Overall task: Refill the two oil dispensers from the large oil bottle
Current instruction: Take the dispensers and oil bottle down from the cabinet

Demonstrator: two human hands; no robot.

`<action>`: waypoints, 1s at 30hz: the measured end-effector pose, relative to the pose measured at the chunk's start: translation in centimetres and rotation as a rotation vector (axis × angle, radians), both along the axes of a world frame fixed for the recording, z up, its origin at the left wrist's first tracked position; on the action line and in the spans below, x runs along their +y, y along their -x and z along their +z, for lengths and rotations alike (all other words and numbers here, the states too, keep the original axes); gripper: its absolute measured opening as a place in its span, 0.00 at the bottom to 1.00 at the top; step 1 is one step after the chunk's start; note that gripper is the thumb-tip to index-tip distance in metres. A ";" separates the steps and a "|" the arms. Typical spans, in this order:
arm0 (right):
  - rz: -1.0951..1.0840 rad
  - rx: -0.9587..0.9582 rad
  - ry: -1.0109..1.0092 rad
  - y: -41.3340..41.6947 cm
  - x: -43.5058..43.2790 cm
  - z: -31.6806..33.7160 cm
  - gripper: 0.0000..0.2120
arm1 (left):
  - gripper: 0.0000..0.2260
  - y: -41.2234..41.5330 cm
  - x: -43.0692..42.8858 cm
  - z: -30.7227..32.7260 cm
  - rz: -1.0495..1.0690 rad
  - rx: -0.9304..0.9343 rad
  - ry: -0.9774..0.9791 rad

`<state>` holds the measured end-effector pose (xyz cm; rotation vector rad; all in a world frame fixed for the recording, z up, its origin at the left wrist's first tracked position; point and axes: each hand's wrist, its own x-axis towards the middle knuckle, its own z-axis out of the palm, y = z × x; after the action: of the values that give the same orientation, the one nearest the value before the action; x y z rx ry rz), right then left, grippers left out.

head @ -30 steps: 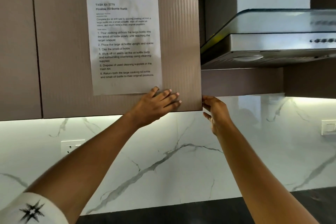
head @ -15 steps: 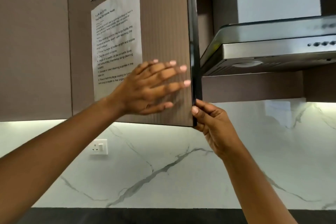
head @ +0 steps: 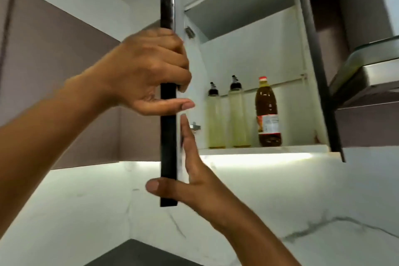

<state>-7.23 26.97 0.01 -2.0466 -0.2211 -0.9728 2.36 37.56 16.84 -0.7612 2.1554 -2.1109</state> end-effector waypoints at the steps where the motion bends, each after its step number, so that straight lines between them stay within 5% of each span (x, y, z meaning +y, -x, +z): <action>1: -0.047 -0.017 0.040 -1.4 0.9 -0.1 0.52 | 0.23 -0.8 1.1 0.2 0.083 0.022 -0.008; 8: -0.293 -0.220 0.273 -11.9 6.0 -0.5 0.55 | 0.24 -7.6 7.7 0.1 0.616 0.092 0.015; 17: -0.493 -0.238 0.239 -23.8 9.4 -0.5 0.57 | 0.31 -17.6 11.6 -1.0 1.043 0.259 -0.003; 25: -0.618 -0.133 0.274 -32.1 9.4 -0.5 0.54 | 0.33 -26.8 11.0 -2.0 1.328 0.286 -0.013; 30: -0.772 -0.238 0.259 -33.6 9.9 -0.4 0.52 | 0.34 -28.8 10.8 -2.4 1.207 0.334 -0.013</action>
<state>26.40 36.87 -0.38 -2.2879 0.3737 -1.7307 31.12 48.39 14.42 -1.8568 1.1466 -1.3315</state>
